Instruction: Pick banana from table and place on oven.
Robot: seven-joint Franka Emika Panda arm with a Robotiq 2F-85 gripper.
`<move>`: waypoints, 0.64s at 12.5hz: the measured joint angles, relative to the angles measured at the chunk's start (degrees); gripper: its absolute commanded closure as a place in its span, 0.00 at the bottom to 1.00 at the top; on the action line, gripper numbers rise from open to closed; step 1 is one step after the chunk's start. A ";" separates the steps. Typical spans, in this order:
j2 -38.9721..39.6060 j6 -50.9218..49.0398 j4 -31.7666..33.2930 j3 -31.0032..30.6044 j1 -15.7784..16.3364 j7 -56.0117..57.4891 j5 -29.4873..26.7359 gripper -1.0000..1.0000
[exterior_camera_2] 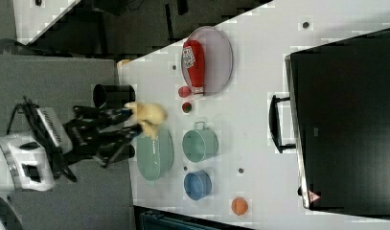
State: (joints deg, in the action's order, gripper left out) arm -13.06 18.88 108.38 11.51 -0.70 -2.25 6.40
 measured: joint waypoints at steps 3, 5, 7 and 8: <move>5.96 3.94 0.73 10.85 -0.79 9.55 1.44 0.73; 13.65 7.47 1.68 17.07 -2.37 17.56 0.84 0.73; 20.61 11.50 3.19 20.70 -3.44 25.49 1.09 0.73; 23.57 12.00 3.25 21.51 -3.70 28.46 1.09 0.69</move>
State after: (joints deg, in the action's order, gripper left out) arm 10.51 30.89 111.63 33.01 -4.40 26.21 7.50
